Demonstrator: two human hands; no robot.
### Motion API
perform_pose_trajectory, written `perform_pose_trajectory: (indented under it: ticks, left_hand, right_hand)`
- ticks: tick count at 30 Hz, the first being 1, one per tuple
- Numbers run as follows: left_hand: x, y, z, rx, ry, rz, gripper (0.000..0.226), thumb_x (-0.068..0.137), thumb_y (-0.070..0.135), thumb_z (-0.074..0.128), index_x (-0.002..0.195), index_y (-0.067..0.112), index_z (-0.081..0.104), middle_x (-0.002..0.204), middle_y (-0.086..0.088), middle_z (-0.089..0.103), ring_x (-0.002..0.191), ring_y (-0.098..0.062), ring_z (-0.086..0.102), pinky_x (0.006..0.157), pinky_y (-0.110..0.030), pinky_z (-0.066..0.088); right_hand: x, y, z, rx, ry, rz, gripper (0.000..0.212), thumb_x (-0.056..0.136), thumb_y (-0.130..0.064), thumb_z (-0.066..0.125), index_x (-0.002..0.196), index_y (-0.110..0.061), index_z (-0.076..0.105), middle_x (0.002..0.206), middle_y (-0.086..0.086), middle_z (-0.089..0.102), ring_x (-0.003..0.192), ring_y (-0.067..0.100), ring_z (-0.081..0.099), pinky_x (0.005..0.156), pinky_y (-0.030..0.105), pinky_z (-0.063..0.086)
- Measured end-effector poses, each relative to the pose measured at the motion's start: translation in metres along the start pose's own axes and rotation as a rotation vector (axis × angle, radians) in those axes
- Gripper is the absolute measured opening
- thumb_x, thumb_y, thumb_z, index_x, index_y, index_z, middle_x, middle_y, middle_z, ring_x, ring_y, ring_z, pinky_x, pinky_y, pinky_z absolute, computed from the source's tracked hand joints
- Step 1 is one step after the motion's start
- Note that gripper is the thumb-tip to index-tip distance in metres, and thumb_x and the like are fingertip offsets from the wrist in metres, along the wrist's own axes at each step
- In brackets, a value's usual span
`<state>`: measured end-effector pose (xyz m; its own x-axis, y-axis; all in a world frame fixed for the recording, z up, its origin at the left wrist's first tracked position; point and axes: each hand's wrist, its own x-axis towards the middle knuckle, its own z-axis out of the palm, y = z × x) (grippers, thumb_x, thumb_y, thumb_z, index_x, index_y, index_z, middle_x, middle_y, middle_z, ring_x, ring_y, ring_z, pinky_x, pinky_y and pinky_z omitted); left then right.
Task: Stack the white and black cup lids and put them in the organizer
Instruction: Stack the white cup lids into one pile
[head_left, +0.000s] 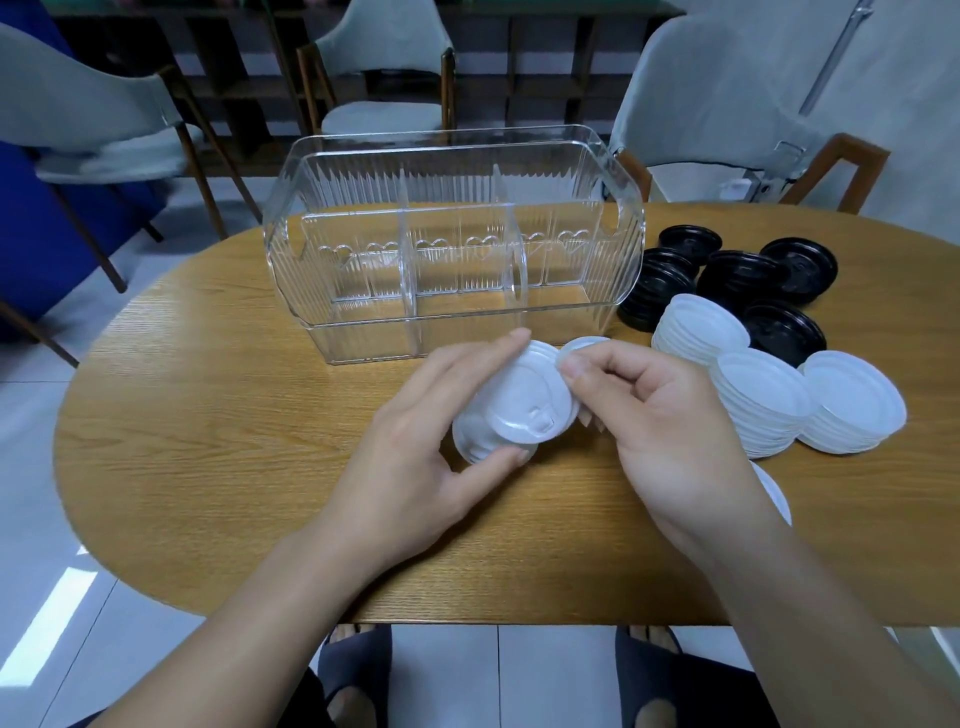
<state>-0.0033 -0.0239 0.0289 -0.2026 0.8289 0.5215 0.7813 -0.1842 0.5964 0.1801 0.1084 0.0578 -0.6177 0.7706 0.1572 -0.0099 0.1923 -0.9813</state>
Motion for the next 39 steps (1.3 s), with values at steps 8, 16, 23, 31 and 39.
perform_pose_trajectory:
  ticks: [8, 16, 23, 31, 39]
  left_hand:
    - [-0.002, -0.002, 0.000, 0.020, 0.124, -0.119, 0.082, 0.078, 0.045, 0.101, 0.149, 0.021, 0.066, 0.119, 0.014, 0.071, 0.102, -0.014, 0.066, 0.091, -0.020, 0.048]
    - [-0.002, -0.001, 0.003, 0.182, 0.199, -0.173, 0.074, 0.075, 0.071, 0.091, 0.128, 0.023, 0.071, 0.085, 0.014, 0.057, 0.081, -0.009, 0.054, 0.077, -0.025, 0.046]
    - [-0.004, -0.006, 0.009, 0.223, 0.132, -0.183, 0.074, 0.076, 0.073, 0.081, 0.127, 0.021, 0.070, 0.090, 0.018, 0.051, 0.086, -0.011, 0.051, 0.079, -0.031, 0.041]
    - [-0.005, -0.012, 0.006, 0.253, 0.039, -0.219, 0.091, 0.072, 0.087, 0.080, 0.138, 0.025, 0.068, 0.101, 0.020, 0.054, 0.100, -0.010, 0.050, 0.088, -0.031, 0.044]
    - [-0.010, -0.020, 0.006, 0.236, -0.158, -0.359, 0.134, 0.056, 0.100, 0.074, 0.170, 0.037, 0.042, 0.149, 0.020, 0.057, 0.139, -0.010, 0.041, 0.123, -0.042, 0.040]
  right_hand:
    - [-0.002, -0.004, 0.008, -0.107, 0.006, -0.017, 0.030, 0.094, -0.035, 0.083, 0.124, -0.031, 0.078, 0.113, -0.011, 0.079, 0.095, 0.016, 0.071, 0.085, 0.030, 0.058]
    - [-0.006, -0.002, 0.012, -0.441, -0.028, -0.123, 0.061, 0.078, -0.046, 0.094, 0.134, -0.039, 0.072, 0.126, -0.024, 0.069, 0.118, 0.005, 0.061, 0.089, 0.006, 0.038]
    - [-0.004, 0.005, 0.015, -0.537, -0.045, -0.123, 0.075, 0.078, -0.050, 0.094, 0.146, -0.037, 0.066, 0.136, -0.026, 0.065, 0.129, -0.006, 0.056, 0.102, 0.009, 0.043]
    - [-0.005, 0.018, 0.019, -0.628, -0.025, -0.174, 0.074, 0.085, -0.052, 0.089, 0.151, -0.034, 0.061, 0.137, -0.024, 0.067, 0.127, -0.002, 0.060, 0.104, 0.024, 0.053]
    - [-0.006, 0.026, 0.024, -0.699, -0.038, -0.175, 0.058, 0.090, -0.055, 0.084, 0.140, -0.030, 0.069, 0.127, -0.019, 0.072, 0.118, -0.001, 0.063, 0.100, 0.027, 0.054]
